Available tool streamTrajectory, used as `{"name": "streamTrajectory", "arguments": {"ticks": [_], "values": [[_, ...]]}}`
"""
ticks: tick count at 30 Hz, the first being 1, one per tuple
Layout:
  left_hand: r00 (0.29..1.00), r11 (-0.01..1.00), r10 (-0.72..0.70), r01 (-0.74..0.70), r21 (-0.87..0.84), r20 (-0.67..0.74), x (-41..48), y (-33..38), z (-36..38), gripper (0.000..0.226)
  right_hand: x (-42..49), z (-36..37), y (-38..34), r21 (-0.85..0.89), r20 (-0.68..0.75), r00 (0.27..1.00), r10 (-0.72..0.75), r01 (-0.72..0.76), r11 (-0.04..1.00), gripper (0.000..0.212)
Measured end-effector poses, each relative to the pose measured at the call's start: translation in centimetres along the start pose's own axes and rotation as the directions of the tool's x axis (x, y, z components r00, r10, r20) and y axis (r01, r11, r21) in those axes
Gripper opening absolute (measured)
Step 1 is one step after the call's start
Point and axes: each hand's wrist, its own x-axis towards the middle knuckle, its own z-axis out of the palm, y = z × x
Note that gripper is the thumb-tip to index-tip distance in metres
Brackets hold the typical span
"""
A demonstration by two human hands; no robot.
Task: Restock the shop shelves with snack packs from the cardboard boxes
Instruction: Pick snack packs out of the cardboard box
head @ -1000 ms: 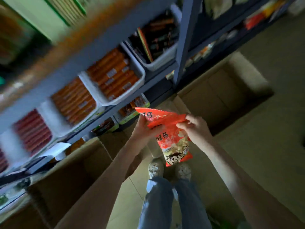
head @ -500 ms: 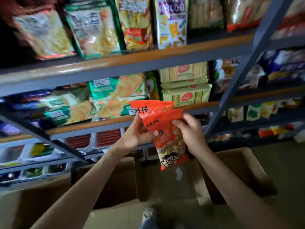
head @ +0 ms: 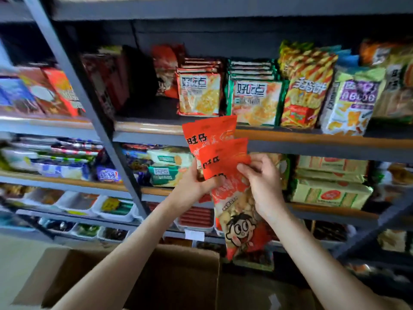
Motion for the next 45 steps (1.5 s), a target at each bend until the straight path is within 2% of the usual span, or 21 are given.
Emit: {"name": "streamTrajectory", "arguments": {"ticks": [4,6,10,12,14,16,19,20,25,31,34,39,41,42,44,45], "values": [[1.000,0.998,0.021,-0.022,-0.054,-0.020,1.3,1.8,-6.6,0.057,1.5,6.8,-2.1,-0.028,0.002,0.998,-0.058,0.058,0.998,0.023],[0.998,0.997,0.058,-0.058,-0.047,-0.011,2.0,2.7,-9.7,0.063,2.1,9.7,-3.0,-0.014,-0.005,0.996,-0.084,0.084,0.996,0.020],[0.990,0.994,0.108,-0.108,-0.004,0.090,2.5,3.7,-14.9,0.100,2.6,14.1,-3.9,0.042,-0.022,0.994,-0.104,0.105,0.994,0.019],[0.984,0.992,0.120,-0.123,0.015,0.131,2.7,3.7,-16.8,0.110,2.5,15.5,-3.9,0.068,-0.049,0.994,-0.096,0.099,0.993,0.017],[0.980,0.991,0.122,-0.130,0.038,0.155,2.8,3.6,-18.2,0.105,2.3,16.6,-4.0,0.102,-0.080,0.994,-0.070,0.078,0.992,0.014],[0.981,0.988,0.138,-0.146,0.047,0.134,2.7,3.7,-19.0,0.088,2.2,17.4,-4.0,0.115,-0.103,0.994,-0.045,0.057,0.992,0.012],[0.987,0.987,0.162,-0.162,0.017,-0.014,2.7,3.9,-20.0,0.044,2.8,17.9,-4.4,0.091,-0.120,0.991,-0.059,0.070,0.993,0.009],[0.982,0.984,0.175,-0.174,0.026,-0.068,2.6,4.0,-20.5,0.035,3.0,18.0,-4.7,0.095,-0.129,0.988,-0.080,0.092,0.991,0.009],[0.940,0.965,0.238,-0.200,0.170,-0.245,1.7,4.4,-24.6,0.042,5.3,19.4,-7.3,0.172,-0.167,0.963,-0.212,0.240,0.955,0.011],[0.841,0.924,0.380,-0.328,0.198,-0.385,0.2,7.8,-28.5,0.027,10.1,23.3,-9.6,0.184,-0.211,0.915,-0.344,0.383,0.905,0.022],[0.826,0.912,0.403,-0.328,0.246,-0.394,0.2,9.2,-29.3,0.026,12.7,25.9,-9.6,0.075,-0.170,0.902,-0.396,0.412,0.908,0.021],[0.788,0.904,0.427,-0.356,0.236,-0.445,0.6,10.4,-29.7,0.023,16.8,28.8,-8.8,-0.104,-0.123,0.894,-0.431,0.421,0.901,0.007],[0.774,0.901,0.435,-0.370,0.229,-0.461,0.6,10.6,-29.7,0.027,18.0,29.4,-8.0,-0.377,0.008,0.859,-0.512,0.477,0.794,0.021],[0.771,0.899,0.438,-0.377,0.224,-0.463,0.6,10.7,-29.6,0.027,18.2,29.7,-7.5,-0.546,0.088,0.860,-0.503,0.464,0.698,0.039],[0.766,0.896,0.443,-0.386,0.218,-0.466,0.7,10.6,-29.6,0.029,17.4,30.3,-6.8,-0.782,0.224,0.904,-0.364,0.390,0.487,0.070],[0.764,0.896,0.443,-0.390,0.212,-0.469,0.8,10.5,-29.6,0.030,16.9,30.7,-6.5,-0.833,0.293,0.920,-0.261,0.380,0.402,0.073]]}}
